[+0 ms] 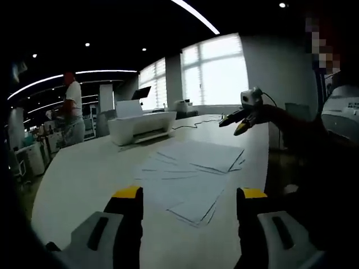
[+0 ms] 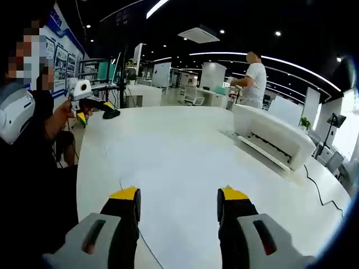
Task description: Organize the stack of printing papers by aligning and flattening the scattered papers on the table
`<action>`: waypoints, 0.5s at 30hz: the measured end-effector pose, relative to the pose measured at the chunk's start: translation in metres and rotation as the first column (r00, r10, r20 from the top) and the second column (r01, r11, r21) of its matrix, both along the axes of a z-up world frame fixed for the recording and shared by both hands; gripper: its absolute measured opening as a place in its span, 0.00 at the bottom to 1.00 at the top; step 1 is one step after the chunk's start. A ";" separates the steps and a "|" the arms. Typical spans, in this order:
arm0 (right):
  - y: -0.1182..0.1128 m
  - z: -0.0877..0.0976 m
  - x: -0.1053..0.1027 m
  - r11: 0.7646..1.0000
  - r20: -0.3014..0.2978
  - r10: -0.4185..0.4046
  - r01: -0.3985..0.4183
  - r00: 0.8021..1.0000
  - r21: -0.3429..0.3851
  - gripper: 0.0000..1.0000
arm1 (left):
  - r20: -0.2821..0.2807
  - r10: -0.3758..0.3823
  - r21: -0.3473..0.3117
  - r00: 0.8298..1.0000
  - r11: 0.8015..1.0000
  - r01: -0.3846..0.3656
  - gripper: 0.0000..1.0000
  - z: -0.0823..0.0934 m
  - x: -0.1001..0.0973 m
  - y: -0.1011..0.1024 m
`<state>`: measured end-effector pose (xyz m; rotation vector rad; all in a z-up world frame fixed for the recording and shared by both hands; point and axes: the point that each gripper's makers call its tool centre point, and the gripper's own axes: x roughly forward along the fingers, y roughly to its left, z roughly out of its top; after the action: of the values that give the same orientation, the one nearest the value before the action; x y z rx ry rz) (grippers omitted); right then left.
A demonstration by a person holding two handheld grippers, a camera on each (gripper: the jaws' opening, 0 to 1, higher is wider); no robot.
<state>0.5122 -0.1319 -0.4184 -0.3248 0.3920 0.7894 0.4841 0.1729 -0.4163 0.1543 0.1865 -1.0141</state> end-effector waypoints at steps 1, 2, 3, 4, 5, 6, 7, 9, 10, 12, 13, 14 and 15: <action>-0.001 0.000 0.001 1.000 -0.001 -0.001 0.001 1.000 0.000 0.51 | -0.002 -0.002 0.001 1.000 1.000 0.002 0.71 0.000 0.001 -0.001; -0.001 0.001 0.001 1.000 -0.001 -0.002 0.002 1.000 0.000 0.51 | -0.003 -0.002 0.002 1.000 1.000 0.002 0.71 -0.001 0.001 -0.001; -0.002 0.001 0.002 1.000 -0.002 -0.002 0.002 1.000 0.000 0.51 | -0.005 -0.004 0.003 1.000 1.000 0.004 0.71 -0.001 0.002 -0.002; -0.002 0.001 0.002 1.000 -0.003 -0.003 0.003 1.000 0.001 0.51 | -0.007 -0.005 0.004 1.000 1.000 0.005 0.70 -0.001 0.003 -0.003; -0.002 0.001 0.003 1.000 -0.004 -0.003 0.003 1.000 0.000 0.51 | -0.008 -0.007 0.006 1.000 1.000 0.007 0.70 -0.001 0.003 -0.004; -0.003 0.002 0.004 1.000 -0.005 -0.003 0.003 1.000 -0.001 0.51 | -0.009 -0.009 0.008 1.000 1.000 0.009 0.70 -0.002 0.004 -0.004; -0.003 0.002 0.005 1.000 -0.006 -0.003 0.003 1.000 -0.001 0.51 | -0.010 -0.010 0.010 1.000 1.000 0.011 0.70 -0.002 0.004 -0.005; -0.004 0.001 0.007 1.000 -0.010 -0.003 0.003 1.000 -0.003 0.51 | -0.012 -0.014 0.013 1.000 1.000 0.014 0.72 -0.003 0.006 -0.008; -0.005 0.001 0.008 1.000 -0.013 -0.005 0.005 1.000 -0.003 0.51 | -0.011 -0.018 0.021 1.000 1.000 0.018 0.72 -0.004 0.006 -0.009; -0.005 -0.001 0.011 1.000 -0.018 -0.009 0.009 1.000 -0.003 0.51 | -0.009 -0.023 0.043 1.000 0.999 0.024 0.72 -0.007 0.007 -0.011; -0.006 -0.001 0.012 1.000 -0.021 -0.011 0.011 1.000 -0.005 0.51 | -0.009 -0.026 0.051 1.000 0.998 0.026 0.72 -0.009 0.008 -0.012; -0.006 -0.002 0.014 1.000 -0.024 -0.012 0.012 1.000 -0.004 0.51 | -0.012 -0.029 0.052 1.000 0.998 0.029 0.72 -0.010 0.009 -0.013; -0.007 -0.003 0.015 1.000 -0.027 -0.014 0.014 1.000 -0.003 0.51 | -0.014 -0.032 0.054 0.999 0.998 0.033 0.72 -0.010 0.010 -0.015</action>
<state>0.5274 -0.1384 -0.4213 -0.3146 0.4202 0.7804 0.4937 0.1581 -0.4265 0.2001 0.2241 -1.0432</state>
